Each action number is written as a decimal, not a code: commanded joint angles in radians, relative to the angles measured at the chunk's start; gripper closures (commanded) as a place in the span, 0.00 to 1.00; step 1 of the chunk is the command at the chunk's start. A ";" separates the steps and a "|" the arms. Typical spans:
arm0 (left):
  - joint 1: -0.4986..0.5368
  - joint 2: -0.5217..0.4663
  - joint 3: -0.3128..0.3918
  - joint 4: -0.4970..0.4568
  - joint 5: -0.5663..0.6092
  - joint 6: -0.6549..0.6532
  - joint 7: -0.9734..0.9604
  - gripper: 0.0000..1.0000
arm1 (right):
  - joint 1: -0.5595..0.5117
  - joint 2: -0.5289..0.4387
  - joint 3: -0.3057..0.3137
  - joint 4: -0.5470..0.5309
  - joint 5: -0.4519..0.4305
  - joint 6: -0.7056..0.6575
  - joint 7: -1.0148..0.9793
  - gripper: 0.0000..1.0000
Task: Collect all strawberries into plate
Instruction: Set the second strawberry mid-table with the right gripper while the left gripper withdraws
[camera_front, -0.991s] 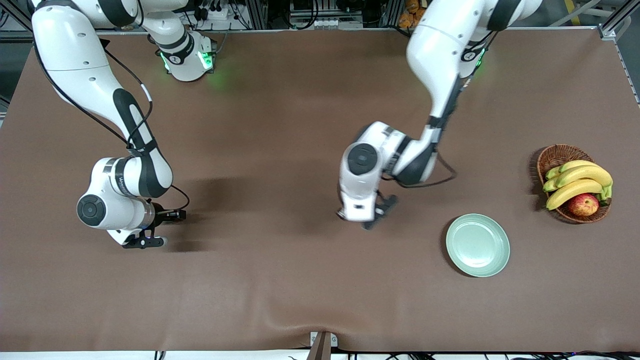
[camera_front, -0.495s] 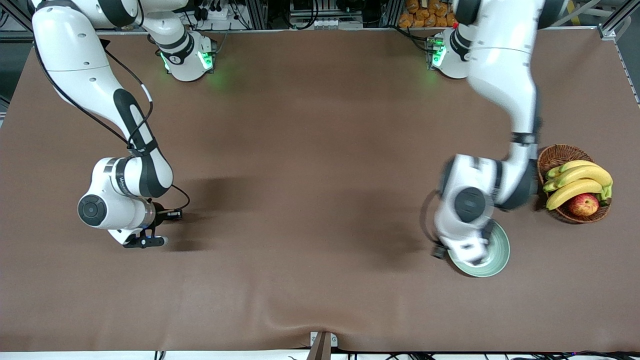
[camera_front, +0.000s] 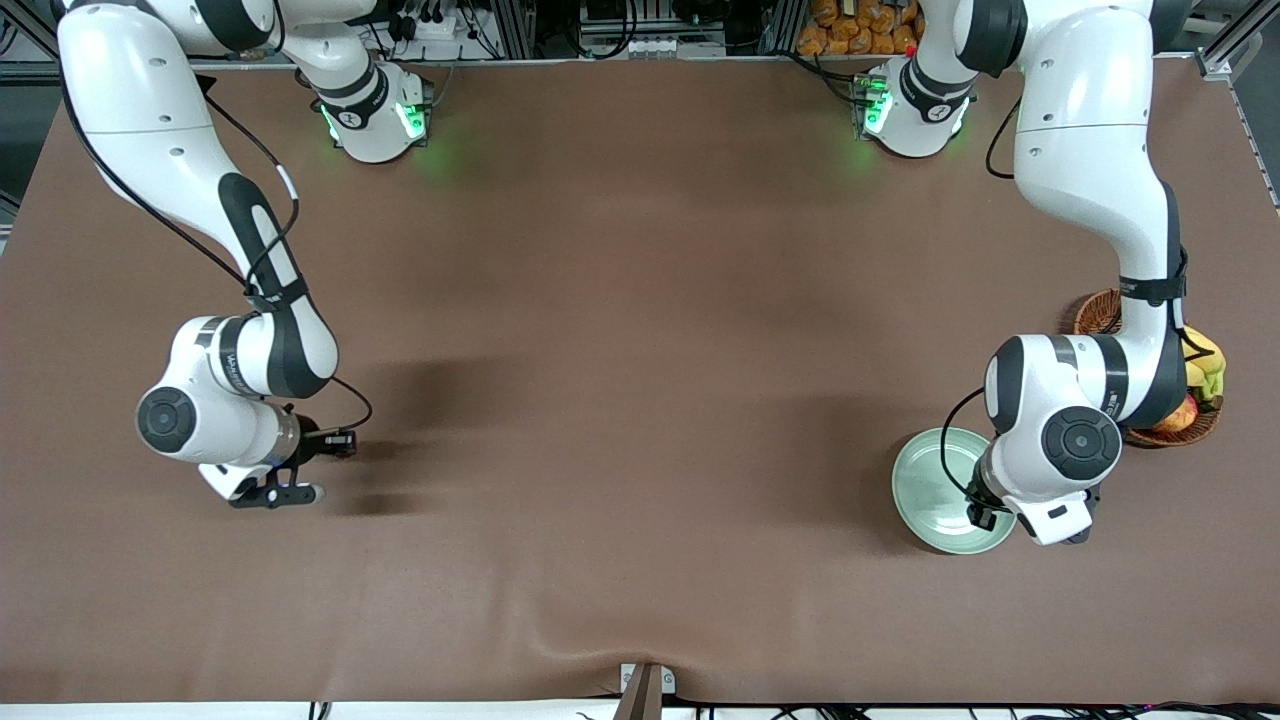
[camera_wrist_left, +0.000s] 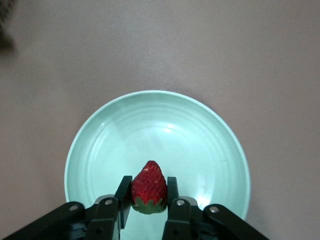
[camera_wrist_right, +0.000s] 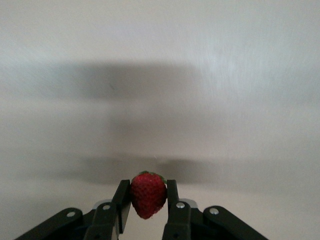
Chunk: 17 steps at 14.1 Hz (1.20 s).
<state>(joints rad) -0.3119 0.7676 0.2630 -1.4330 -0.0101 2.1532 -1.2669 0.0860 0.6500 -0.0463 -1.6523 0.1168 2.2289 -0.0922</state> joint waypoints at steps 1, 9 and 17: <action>0.031 -0.004 -0.014 -0.010 0.009 -0.009 0.038 1.00 | 0.037 -0.030 0.034 0.052 0.009 -0.020 0.027 0.96; 0.057 0.006 -0.030 -0.070 0.009 -0.004 0.049 0.41 | 0.224 -0.014 0.189 0.057 0.023 -0.003 0.713 1.00; -0.012 -0.034 -0.039 -0.060 0.016 -0.006 0.063 0.00 | 0.377 0.066 0.187 0.048 0.261 0.178 0.758 0.85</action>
<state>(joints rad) -0.2763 0.7702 0.2288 -1.4834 -0.0101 2.1552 -1.2124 0.4432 0.7061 0.1445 -1.6009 0.3391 2.3711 0.6524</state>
